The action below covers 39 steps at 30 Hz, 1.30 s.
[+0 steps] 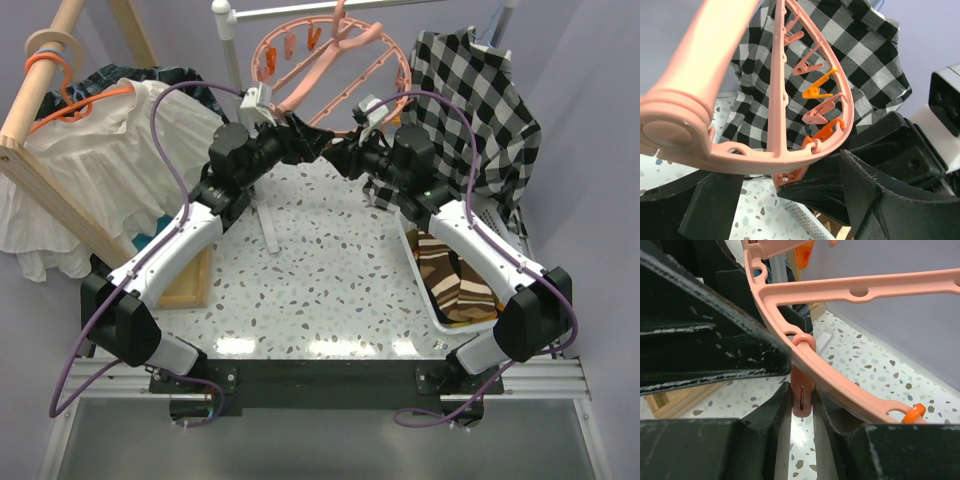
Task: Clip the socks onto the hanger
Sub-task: Open the clamp at the hanger.
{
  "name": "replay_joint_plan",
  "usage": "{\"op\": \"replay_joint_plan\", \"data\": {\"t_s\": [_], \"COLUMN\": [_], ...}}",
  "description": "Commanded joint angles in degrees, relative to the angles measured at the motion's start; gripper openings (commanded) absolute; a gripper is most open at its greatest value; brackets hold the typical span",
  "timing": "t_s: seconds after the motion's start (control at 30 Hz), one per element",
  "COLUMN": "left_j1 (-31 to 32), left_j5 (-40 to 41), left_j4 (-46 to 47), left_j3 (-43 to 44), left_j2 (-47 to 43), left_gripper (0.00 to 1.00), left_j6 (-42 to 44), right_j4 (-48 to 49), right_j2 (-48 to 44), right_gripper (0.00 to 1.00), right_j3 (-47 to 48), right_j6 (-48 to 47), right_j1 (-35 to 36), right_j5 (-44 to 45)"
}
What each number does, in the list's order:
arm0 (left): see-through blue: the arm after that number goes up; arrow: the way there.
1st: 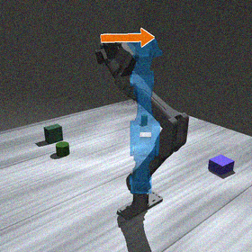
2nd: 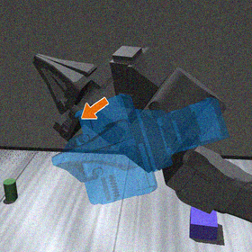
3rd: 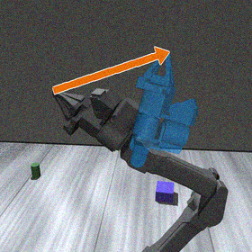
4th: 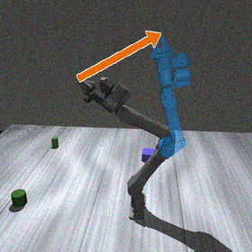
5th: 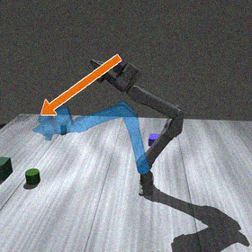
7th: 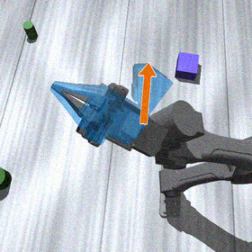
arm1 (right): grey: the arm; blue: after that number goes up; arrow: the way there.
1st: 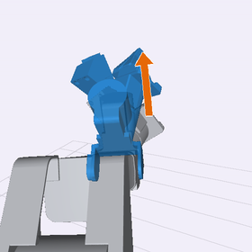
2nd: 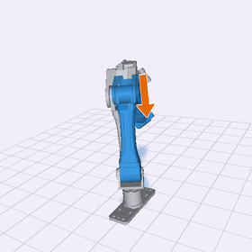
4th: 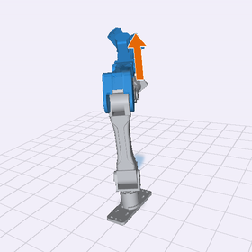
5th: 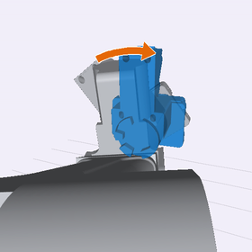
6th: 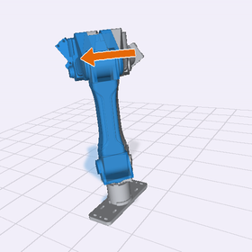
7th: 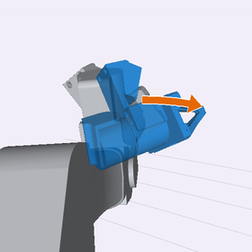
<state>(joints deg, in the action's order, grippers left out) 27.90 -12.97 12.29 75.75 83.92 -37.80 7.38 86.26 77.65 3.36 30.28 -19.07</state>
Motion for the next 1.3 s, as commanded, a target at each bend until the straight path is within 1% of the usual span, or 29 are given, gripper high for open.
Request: {"op": "replay_joint_plan", "data": {"t_s": [0.0, 0.17, 0.33, 0.47, 0.7, 0.8, 0.87, 0.93, 1.03, 1.1, 1.27], "left_j1": [0.7, 1.0, 1.8, 2.2, 2.2, 2.2, 2.2, 2.2, 2.1, 2.2, 2.1], "left_j5": [3.5, 4.4, 4.8, 4.5, 4.6, 3.5, 3.2, 4.3, 4.6, 4.2, 4.2], "left_j4": [-1.6, -4.7, -5.7, -4.7, -2.8, -1.9, 0.1, 0.5, 0.2, 0.3, 0.3], "left_j3": [4.2, 6.6, 7.0, 5.1, 1.7, 1.2, -0.2, -1.3, -0.3, 0.8, 2.6], "left_j2": [1.4, 3.2, 3.2, 2.1, 0.6, 0.3, -0.7, -1.0, -0.3, 0.3, 1.8], "left_gripper": [0.76, 0.69, 0.69, 0.69, 0.68, 0.68, 0.68, 0.65, 0.61, 0.57, 0.55], "left_j6": [1.9, 2.9, 5.2, 6.9, 7.0, 7.0, 6.6, 6.4, 6.6, 6.1, 5.5], "right_j4": [3.2, 2.8, 2.6, 2.6, 2.5, 2.5, 2.5, 2.4, 2.1, 1.9, 1.4], "right_j2": [0.3, 0.4, 0.5, 0.4, 0.4, 0.6, 0.6, 0.3, 0.4, 0.3, 0.3], "right_gripper": [0.17, 0.17, 0.17, 0.17, 0.16, 0.16, 0.16, 0.16, 0.16, 0.16, 0.16], "right_j3": [1.5, 1.7, 1.9, 2.1, 2.4, 2.5, 2.6, 2.5, 2.5, 2.5, 2.7], "right_j6": [-1.9, -2.6, -2.7, -2.9, -2.7, -2.6, -2.5, -2.6, -2.7, -2.9, -3.0], "right_j1": [0.7, 0.9, 1.1, 1.0, 1.1, 1.1, 1.1, 1.1, 1.1, 1.2, 1.3], "right_j5": [0.9, 1.2, 1.1, 1.2, 1.2, 1.2, 1.1, 1.1, 1.0, 0.7, 0.4]}}
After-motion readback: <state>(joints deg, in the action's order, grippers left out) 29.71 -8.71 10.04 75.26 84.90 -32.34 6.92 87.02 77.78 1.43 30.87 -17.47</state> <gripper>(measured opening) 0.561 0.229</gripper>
